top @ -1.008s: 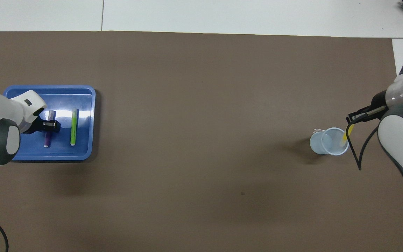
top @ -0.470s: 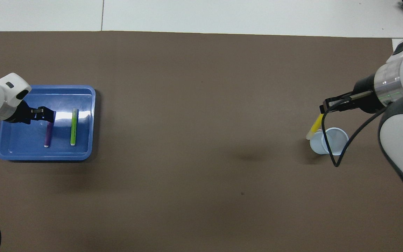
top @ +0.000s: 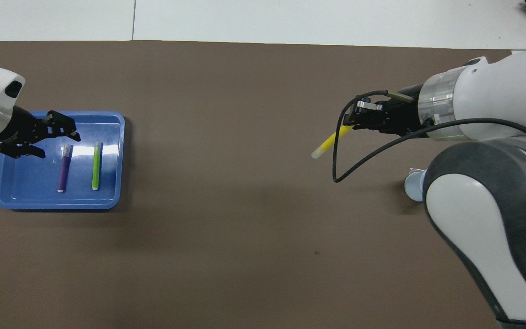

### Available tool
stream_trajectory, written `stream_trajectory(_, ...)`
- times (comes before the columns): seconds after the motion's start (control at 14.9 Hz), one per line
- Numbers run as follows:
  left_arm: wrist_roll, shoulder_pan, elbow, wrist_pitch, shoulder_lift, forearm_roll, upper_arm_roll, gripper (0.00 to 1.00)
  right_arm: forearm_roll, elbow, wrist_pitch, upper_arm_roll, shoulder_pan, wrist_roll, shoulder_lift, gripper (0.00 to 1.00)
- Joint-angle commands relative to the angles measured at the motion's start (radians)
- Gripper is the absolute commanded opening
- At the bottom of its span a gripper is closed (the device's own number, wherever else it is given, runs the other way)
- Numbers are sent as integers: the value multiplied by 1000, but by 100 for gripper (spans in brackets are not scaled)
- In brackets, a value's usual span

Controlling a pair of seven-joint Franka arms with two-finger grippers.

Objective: Right arm passes pens to left for tray arrangement
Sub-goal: 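Release the purple pen in the tray while the right gripper lifts the yellow pen, then carry the yellow pen toward the open left gripper with the right gripper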

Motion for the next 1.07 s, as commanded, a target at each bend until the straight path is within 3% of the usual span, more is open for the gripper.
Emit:
stream_trajectory(0.0,-158,-30,41,-63,-35,-96,8,100,56,-78,158,1,48,148,-24,0)
stream_trajectory(0.2,-274,-35,41,-120,-98,-195,3,100,80,-139,328,1,119,284,-34,0)
stream_trajectory(0.6,-780,-105,36,-88,-202,-345,-4,100,80,-202,672,1,257,594,-15,0)
stream_trajectory(0.81,-1000,-142,30,-10,-229,-394,-6,100,80,-212,770,0,306,634,4,0)
stream_trajectory(1.01,-1155,-166,30,51,-239,-411,-40,100,80,-212,789,0,354,673,1,0)
